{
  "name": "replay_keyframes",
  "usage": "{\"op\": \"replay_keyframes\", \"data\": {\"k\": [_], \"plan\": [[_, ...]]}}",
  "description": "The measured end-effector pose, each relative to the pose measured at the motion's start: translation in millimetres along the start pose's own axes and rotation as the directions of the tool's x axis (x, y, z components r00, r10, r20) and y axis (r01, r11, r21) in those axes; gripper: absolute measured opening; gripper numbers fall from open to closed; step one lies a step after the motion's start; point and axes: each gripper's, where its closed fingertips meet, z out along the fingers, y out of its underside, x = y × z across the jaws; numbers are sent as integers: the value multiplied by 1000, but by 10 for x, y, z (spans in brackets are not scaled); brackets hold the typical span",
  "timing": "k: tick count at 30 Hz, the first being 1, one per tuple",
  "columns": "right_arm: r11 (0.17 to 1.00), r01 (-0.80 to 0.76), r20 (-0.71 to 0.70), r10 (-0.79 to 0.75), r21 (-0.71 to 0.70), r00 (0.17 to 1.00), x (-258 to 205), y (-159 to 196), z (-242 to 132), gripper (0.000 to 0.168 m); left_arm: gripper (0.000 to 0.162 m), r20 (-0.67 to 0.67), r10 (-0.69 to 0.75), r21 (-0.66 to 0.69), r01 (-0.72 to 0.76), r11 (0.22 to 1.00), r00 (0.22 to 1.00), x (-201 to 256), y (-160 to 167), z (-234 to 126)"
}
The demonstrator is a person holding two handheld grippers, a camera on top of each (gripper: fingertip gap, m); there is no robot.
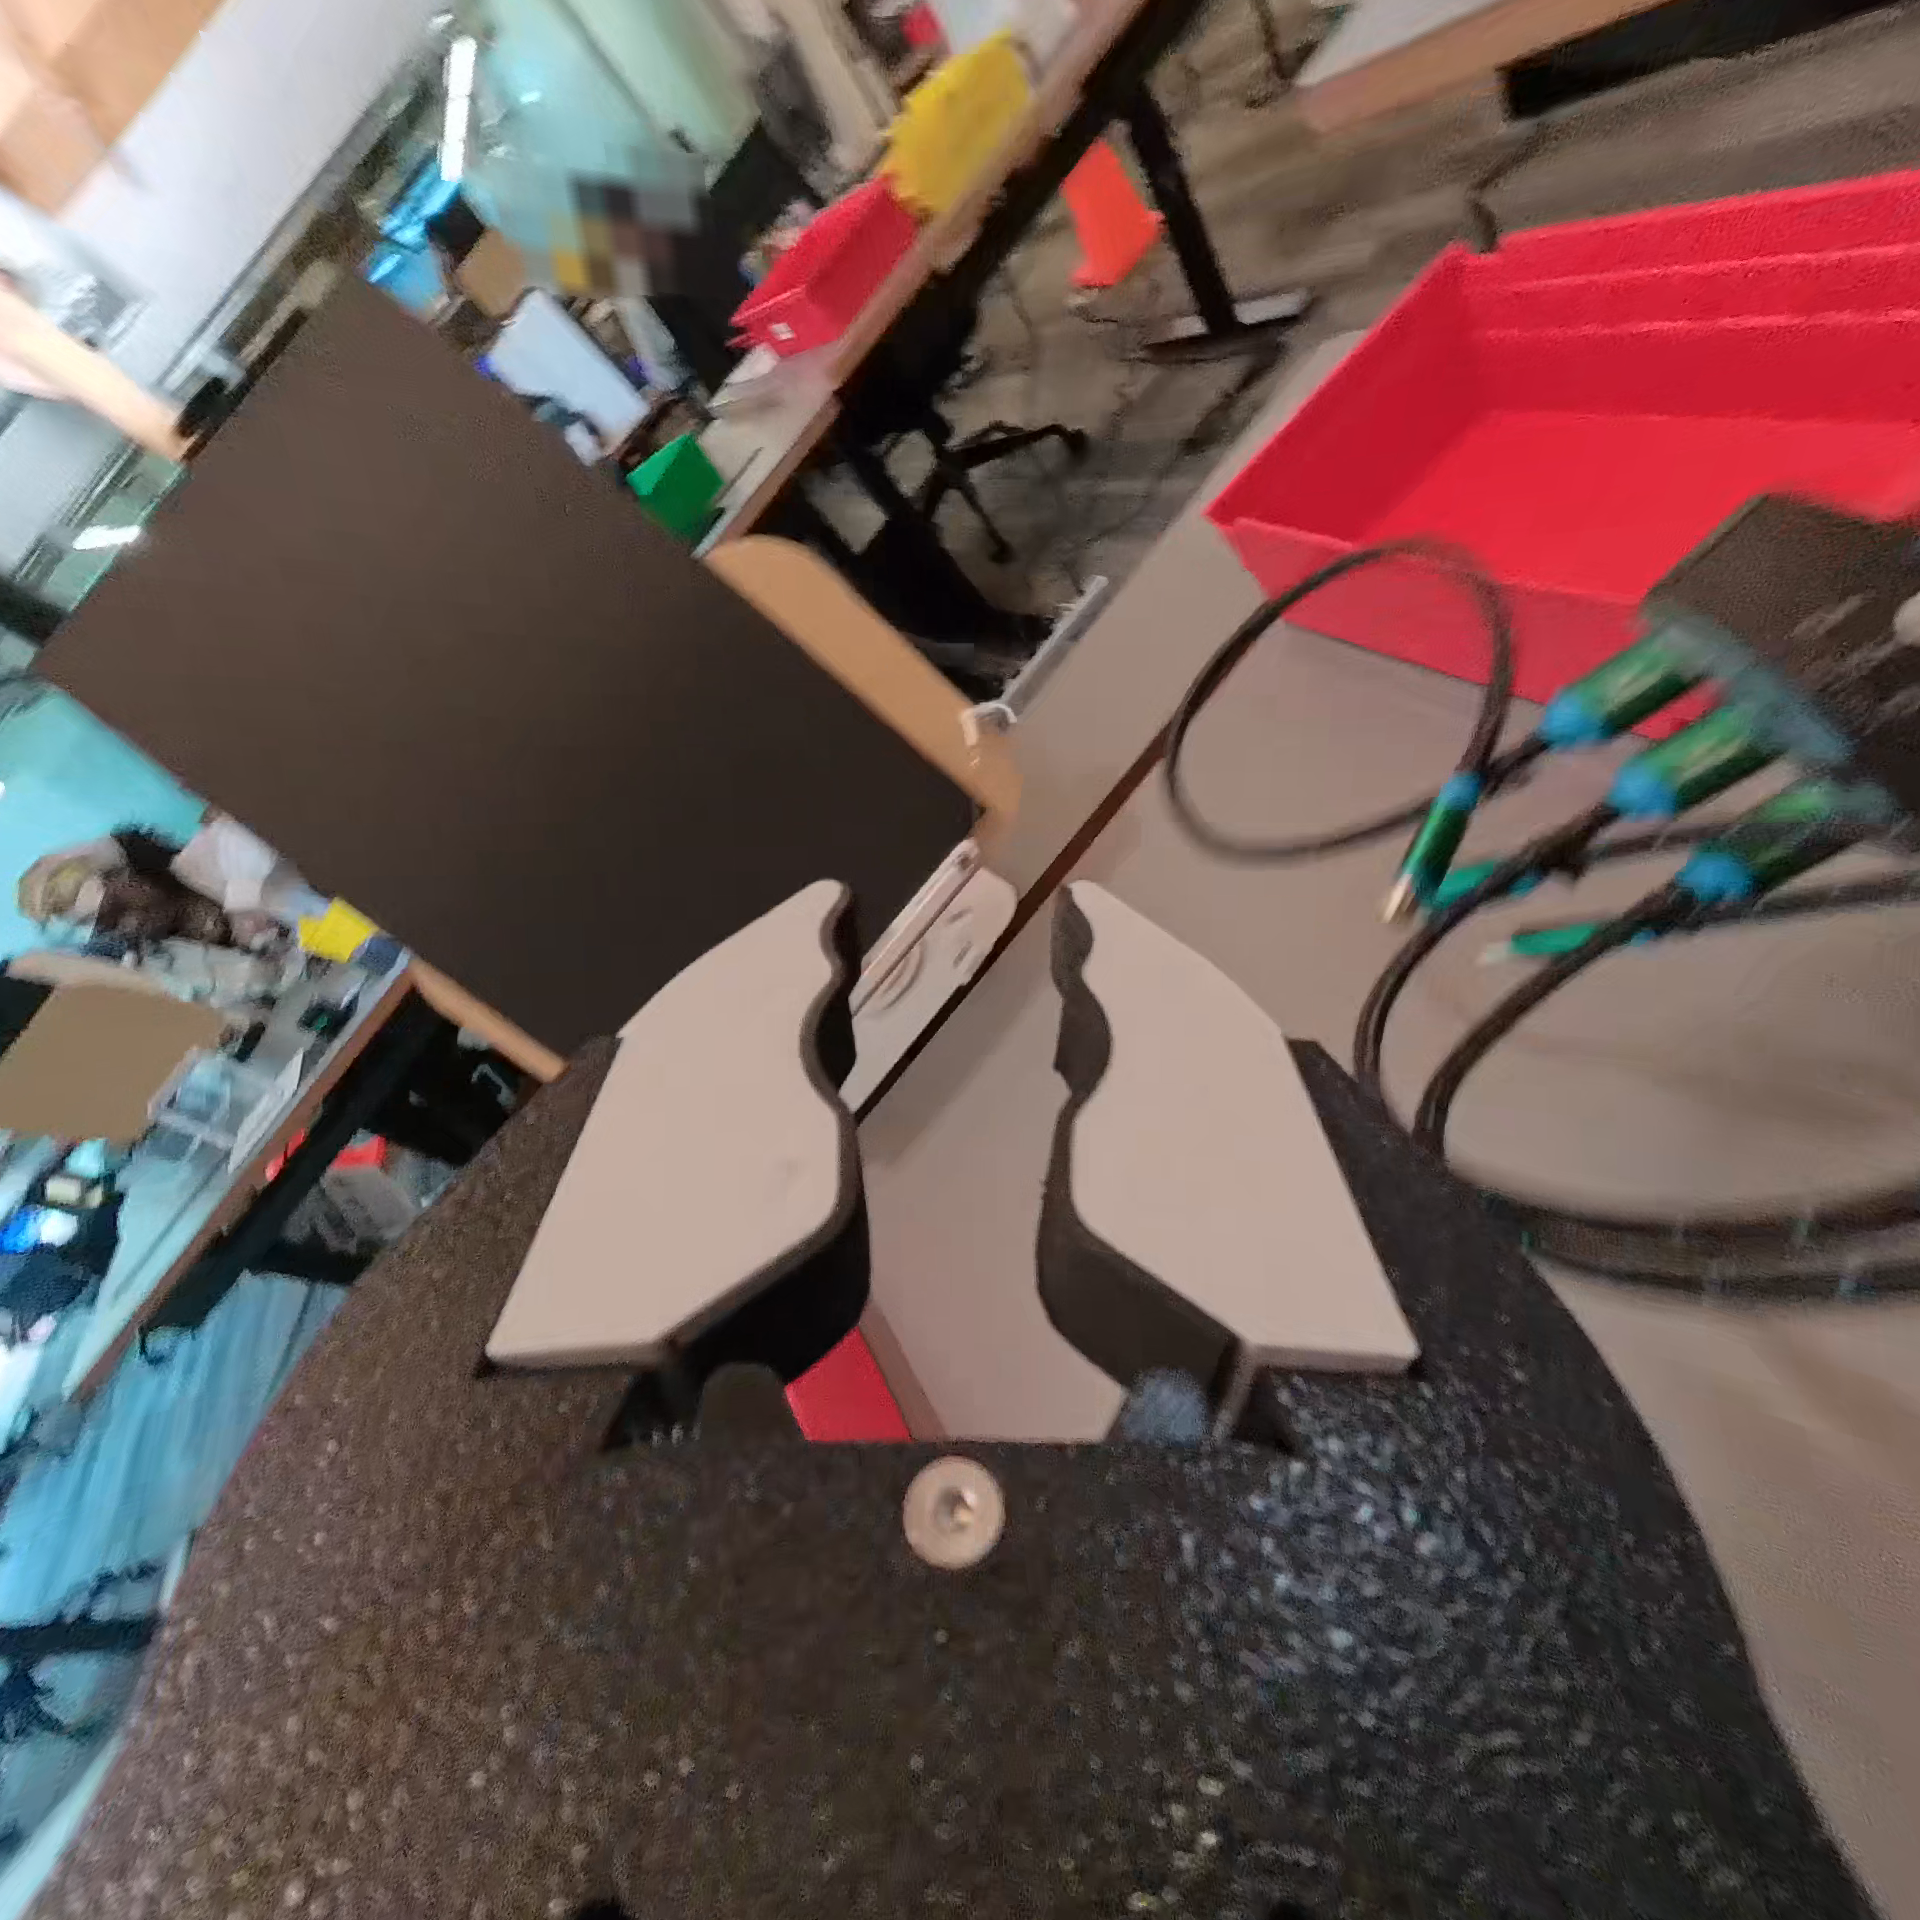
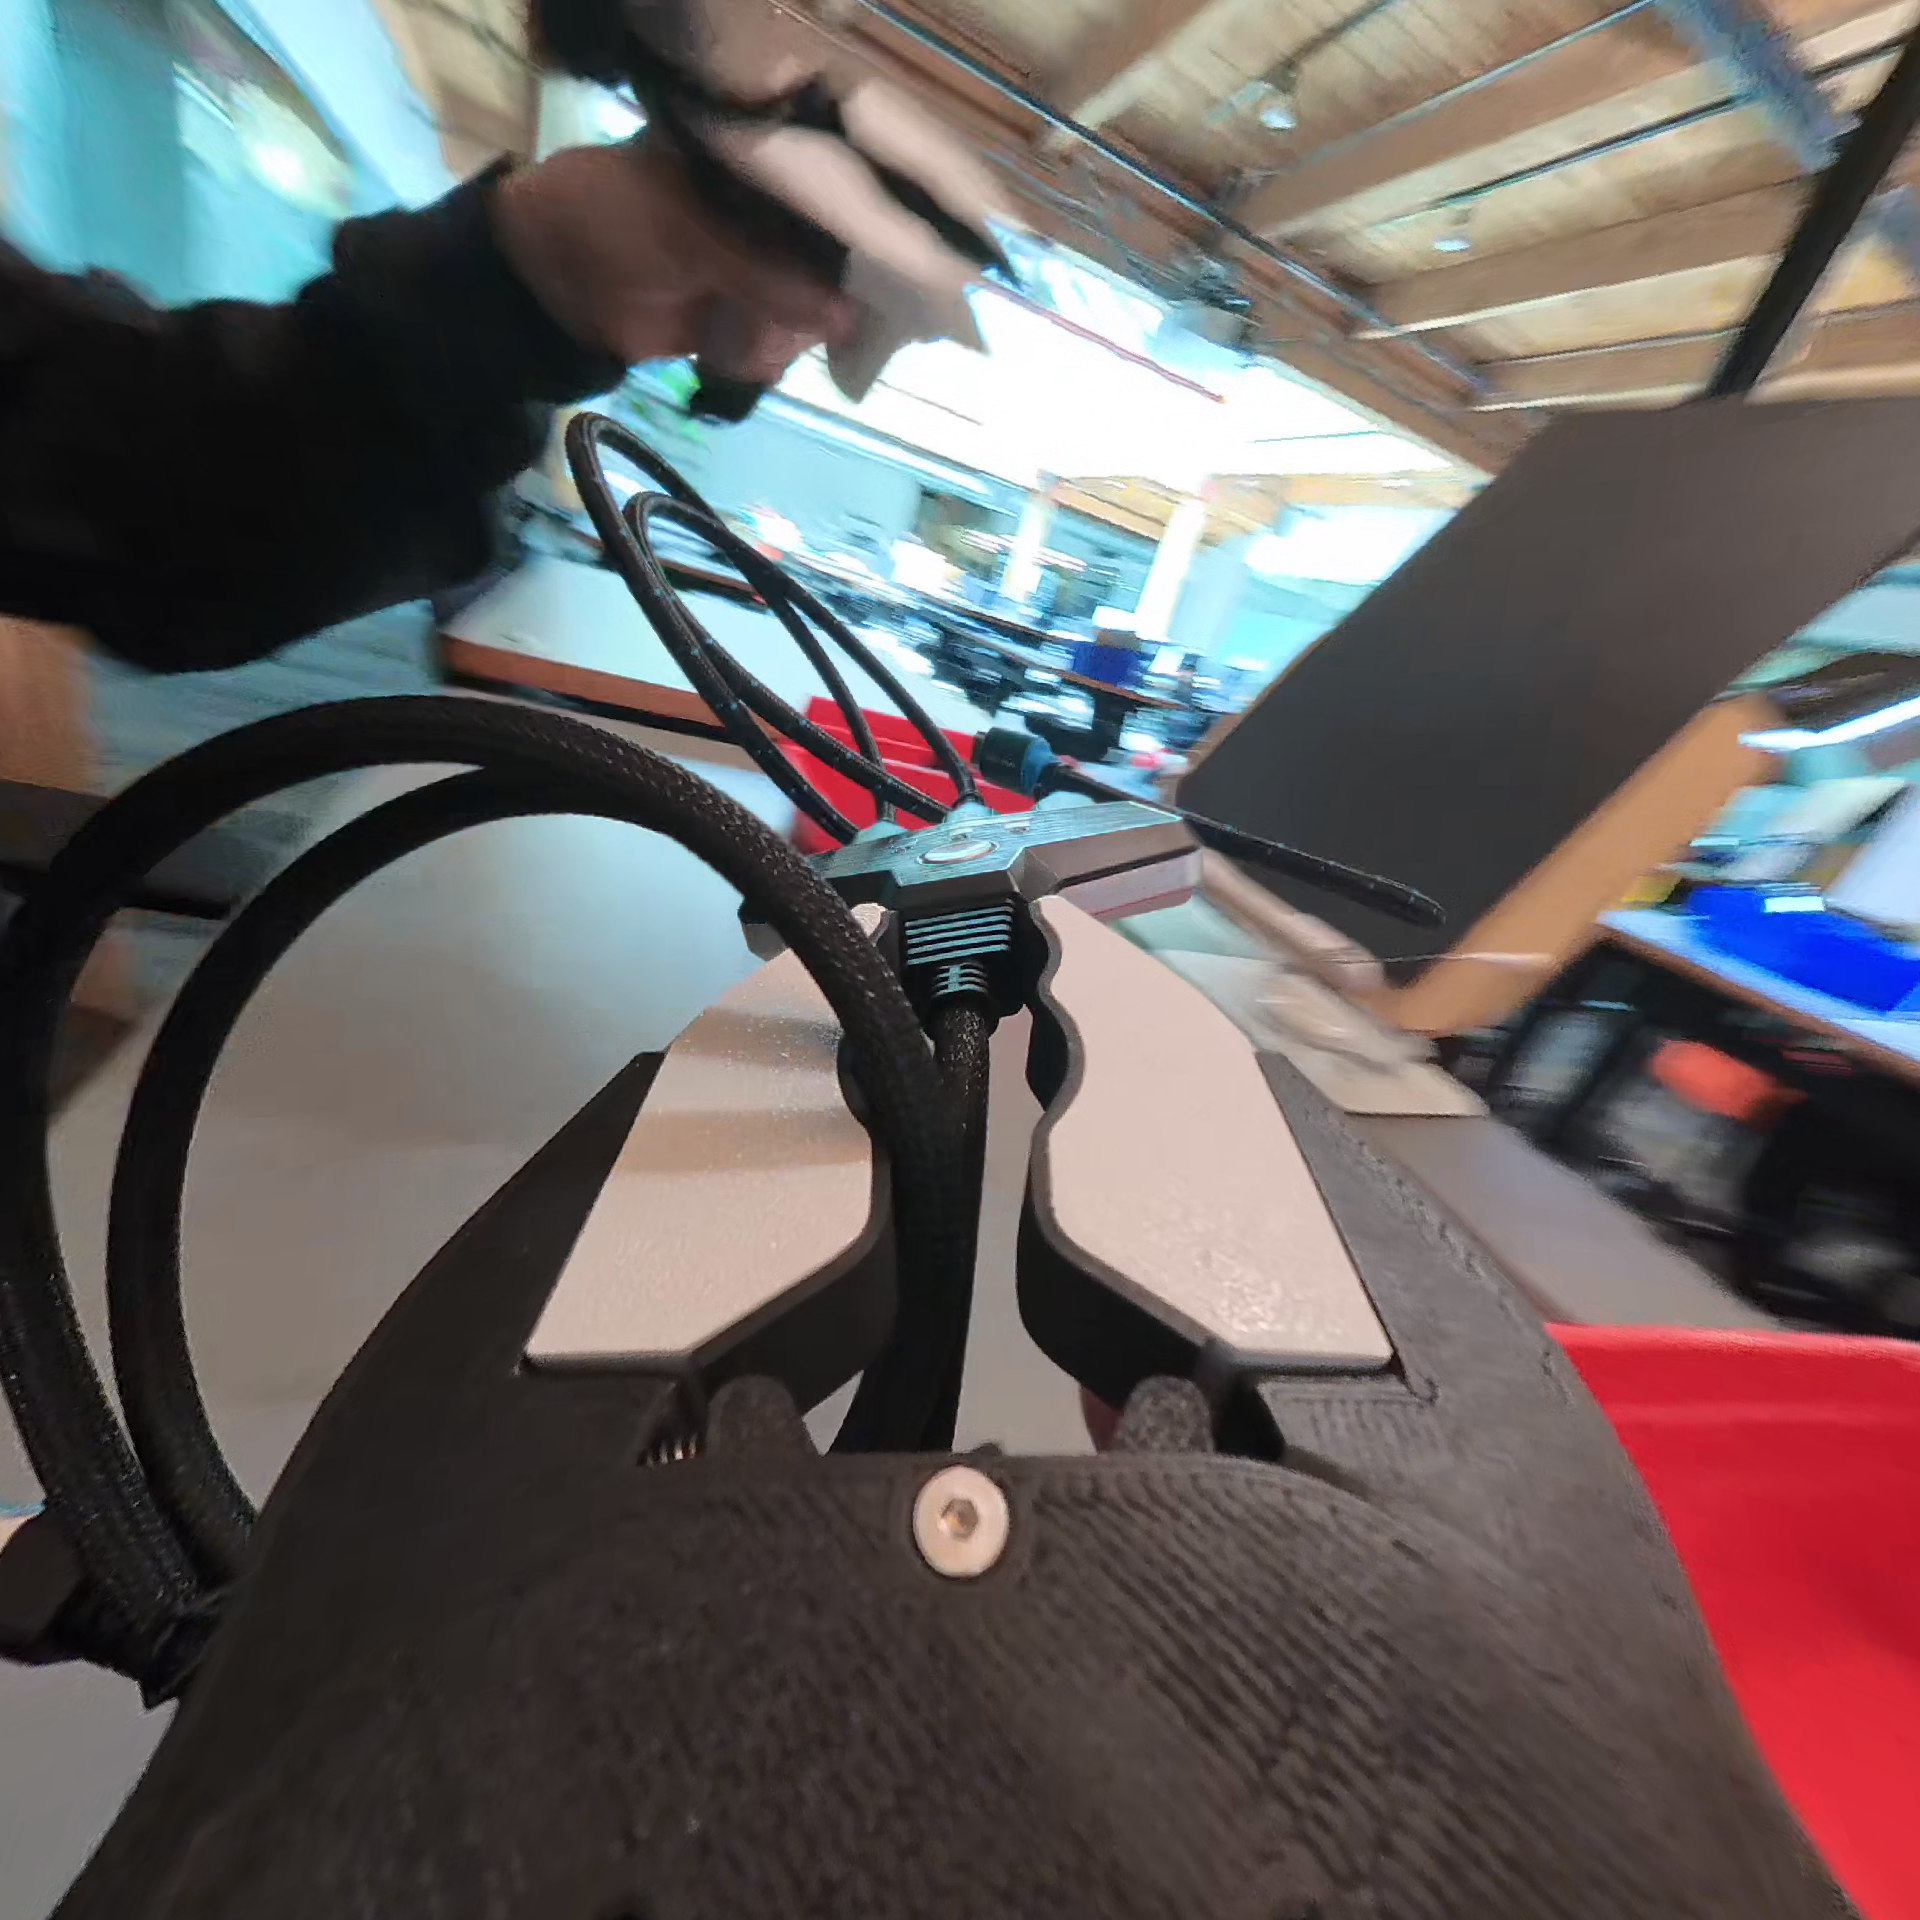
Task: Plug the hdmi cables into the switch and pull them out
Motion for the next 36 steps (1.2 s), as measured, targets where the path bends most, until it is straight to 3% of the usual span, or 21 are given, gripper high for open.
{"op": "replay_keyframes", "data": {"k": [2, 5, 9, 13, 16, 19, 21, 26, 31, 34, 36], "plan": [[997, 82, -92, -83, -15, 992, 122, -245, -140, 22, 36, 36, -67, 0, 67, 998, 997, -78, 316, -84], [981, 186, -270, -194, -55, 943, 365, -636, -397, 22, 37, -18, -155, -43, 154, 987, 988, 153, 878, -33], [936, 275, -520, -351, -220, 778, 977, -918, -737, 22, 40, -125, -238, -122, 223, 967, 963, 592, 1387, 123], [848, 274, -679, -528, -454, 510, 1714, -855, -976, 22, 39, -169, -291, -57, 285, 957, 942, 752, 1371, 210], [734, 248, -680, -679, -633, 276, 2132, -659, -1076, 22, 38, -189, -316, -20, 318, 948, 930, 818, 1316, 281], [654, 199, -628, -757, -730, 182, 2349, -330, -1090, 22, 36, -192, -339, 21, 350, 937, 921, 856, 1280, 328], [596, 172, -567, -801, -784, 191, 2384, -61, -1047, 22, 36, -194, -353, 50, 369, 928, 915, 866, 1274, 328], [387, 202, -318, -898, -900, 306, 2188, 530, -879, 23, 34, -195, -376, 85, 397, 914, 906, 832, 1318, 291], [308, 218, -204, -895, -926, 397, 2013, 757, -905, 23, 34, -220, -379, 67, 401, 913, 899, 869, 1360, 325], [275, 182, -135, -826, -944, 548, 1983, 884, -929, 26, 34, -240, -380, 37, 400, 916, 893, 931, 1398, 350], [206, 119, -72, -730, -971, 680, 1918, 1036, -1030, 35, 35, -243, -371, 18, 386, 922, 896, 955, 1433, 359]]}}
